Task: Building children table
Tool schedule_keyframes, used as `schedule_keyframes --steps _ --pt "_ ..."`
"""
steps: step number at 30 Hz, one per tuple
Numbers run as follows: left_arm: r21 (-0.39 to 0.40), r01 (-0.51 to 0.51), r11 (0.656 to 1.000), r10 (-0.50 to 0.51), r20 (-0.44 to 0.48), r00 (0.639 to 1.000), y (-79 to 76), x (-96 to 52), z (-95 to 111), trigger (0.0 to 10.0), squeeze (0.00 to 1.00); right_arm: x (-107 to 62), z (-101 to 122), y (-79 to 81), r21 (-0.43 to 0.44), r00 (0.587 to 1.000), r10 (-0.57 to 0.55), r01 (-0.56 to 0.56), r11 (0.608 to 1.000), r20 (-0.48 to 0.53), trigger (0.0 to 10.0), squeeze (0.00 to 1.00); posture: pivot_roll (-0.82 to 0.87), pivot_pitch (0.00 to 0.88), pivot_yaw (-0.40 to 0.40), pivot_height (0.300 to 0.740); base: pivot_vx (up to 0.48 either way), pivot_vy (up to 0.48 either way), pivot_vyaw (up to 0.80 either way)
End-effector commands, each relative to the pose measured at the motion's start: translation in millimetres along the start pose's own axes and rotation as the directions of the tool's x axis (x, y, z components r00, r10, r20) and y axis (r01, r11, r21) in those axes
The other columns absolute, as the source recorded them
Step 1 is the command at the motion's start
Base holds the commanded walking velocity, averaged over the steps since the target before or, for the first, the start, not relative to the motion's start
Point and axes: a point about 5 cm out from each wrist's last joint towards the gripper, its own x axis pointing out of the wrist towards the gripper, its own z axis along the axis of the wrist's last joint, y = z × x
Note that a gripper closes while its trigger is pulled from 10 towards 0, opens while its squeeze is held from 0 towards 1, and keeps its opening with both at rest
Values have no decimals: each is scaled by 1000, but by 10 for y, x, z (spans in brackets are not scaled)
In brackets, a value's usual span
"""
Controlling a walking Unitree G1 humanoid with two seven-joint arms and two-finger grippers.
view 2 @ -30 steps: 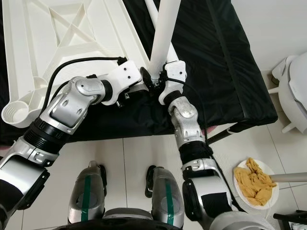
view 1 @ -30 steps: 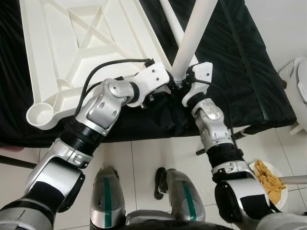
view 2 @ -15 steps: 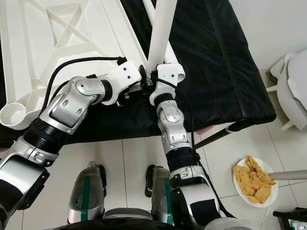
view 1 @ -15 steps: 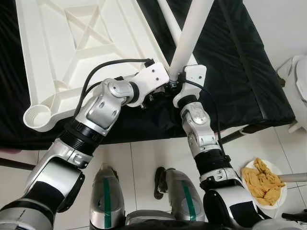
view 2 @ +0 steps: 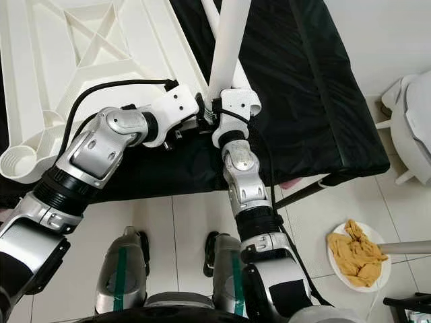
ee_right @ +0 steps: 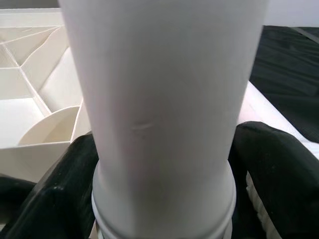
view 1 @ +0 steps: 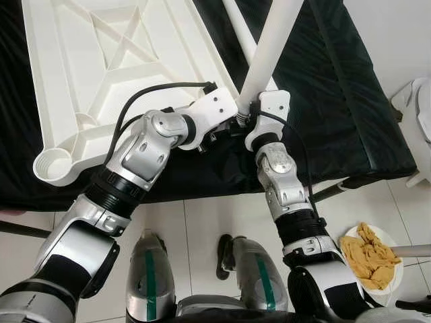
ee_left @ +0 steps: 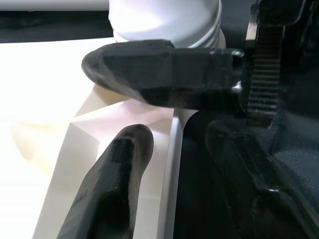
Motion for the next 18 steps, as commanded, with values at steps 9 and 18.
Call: schedule_keyframes --steps 9,18 --pt "21 -18 1000 17 3 1000 36 -7 26 10000 0 -31 48 -309 2 967 254 -254 967 2 10000 0 26 41 -67 740 0 0 0" --pt "27 -28 999 28 8 1000 75 -6 48 10000 0 -8 144 -474 -6 901 433 -433 901 17 10000 0 28 26 -63 740 0 0 0"
